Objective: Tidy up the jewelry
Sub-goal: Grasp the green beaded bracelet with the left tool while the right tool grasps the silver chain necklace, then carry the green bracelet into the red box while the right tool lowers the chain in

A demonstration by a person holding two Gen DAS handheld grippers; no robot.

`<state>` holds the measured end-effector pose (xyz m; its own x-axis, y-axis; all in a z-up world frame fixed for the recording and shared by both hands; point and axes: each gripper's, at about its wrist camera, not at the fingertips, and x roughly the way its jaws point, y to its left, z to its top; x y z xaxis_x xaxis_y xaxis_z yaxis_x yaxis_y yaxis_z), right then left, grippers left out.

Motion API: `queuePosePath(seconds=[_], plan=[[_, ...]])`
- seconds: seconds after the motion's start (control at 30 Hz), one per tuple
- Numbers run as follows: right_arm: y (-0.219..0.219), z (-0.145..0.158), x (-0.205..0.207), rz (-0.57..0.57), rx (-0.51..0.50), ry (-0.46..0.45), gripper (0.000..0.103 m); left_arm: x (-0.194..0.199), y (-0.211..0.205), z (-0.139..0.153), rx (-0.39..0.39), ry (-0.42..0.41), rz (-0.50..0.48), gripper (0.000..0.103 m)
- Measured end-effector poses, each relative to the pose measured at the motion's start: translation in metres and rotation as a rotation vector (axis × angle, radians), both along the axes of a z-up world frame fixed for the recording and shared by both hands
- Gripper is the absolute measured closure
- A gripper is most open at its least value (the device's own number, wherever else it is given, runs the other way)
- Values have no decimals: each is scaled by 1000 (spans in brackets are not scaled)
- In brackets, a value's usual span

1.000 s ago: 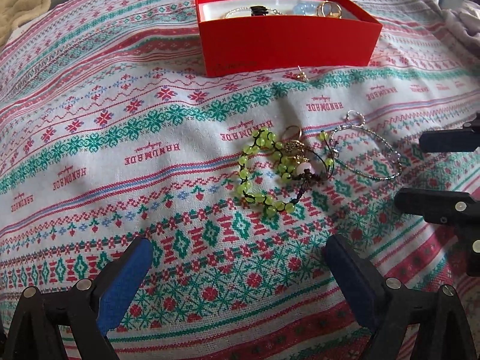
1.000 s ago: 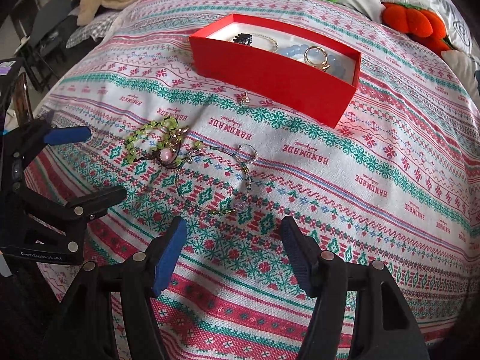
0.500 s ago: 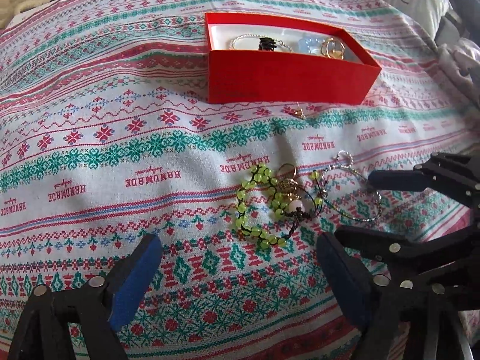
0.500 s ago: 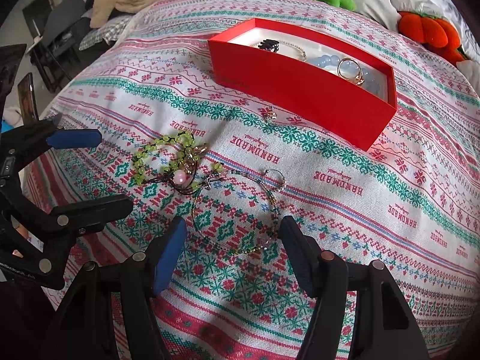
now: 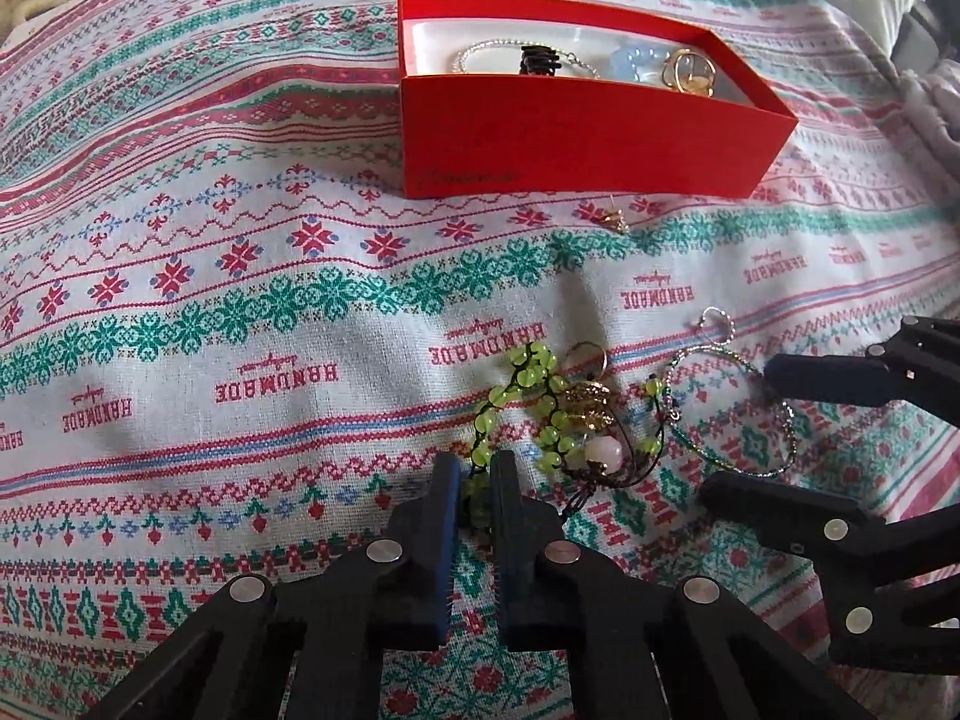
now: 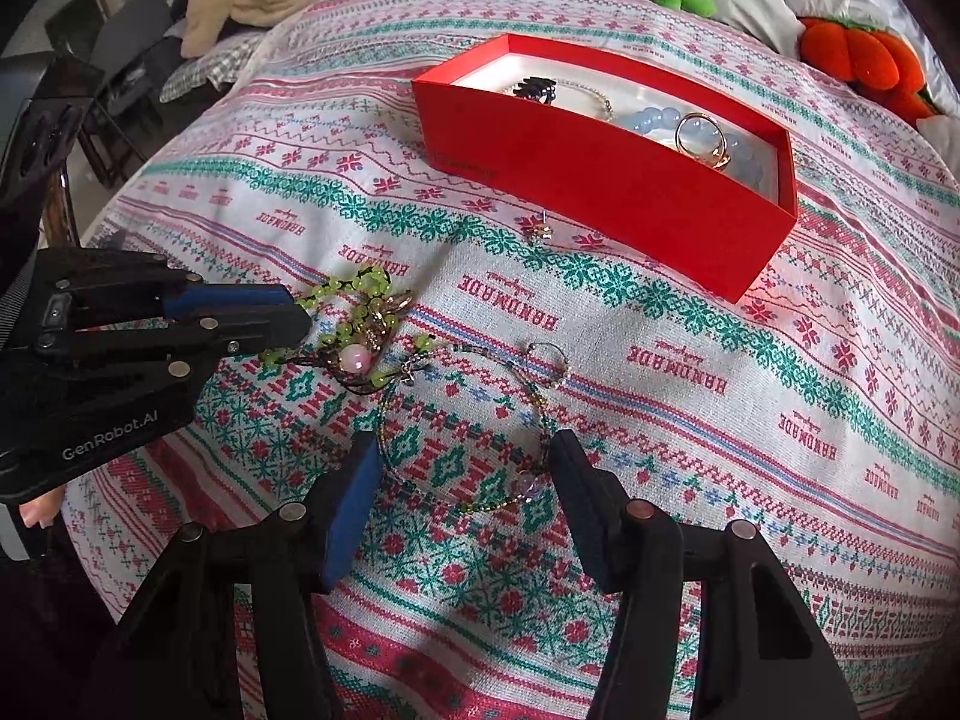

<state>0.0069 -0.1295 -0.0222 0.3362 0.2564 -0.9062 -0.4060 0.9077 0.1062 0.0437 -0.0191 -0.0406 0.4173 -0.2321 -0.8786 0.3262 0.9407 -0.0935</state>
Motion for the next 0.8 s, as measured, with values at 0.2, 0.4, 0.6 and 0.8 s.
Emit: queuePosePath(seconds=[0.2,0.4,0.6,0.8], plan=[[0,2,-2,9,-2,-2,63,-5,2,16,-21,-38,-1,102],[0,8,-5,19,-11,-16,74,-9,10,33,-55,-67,22,102],[-7,18,-4,6,-9,-42,85,-9,17,48,-84,-91,42,102],[-14,29,0,-10,8,-45,100,-7,17,53,-83,-103,55,102]])
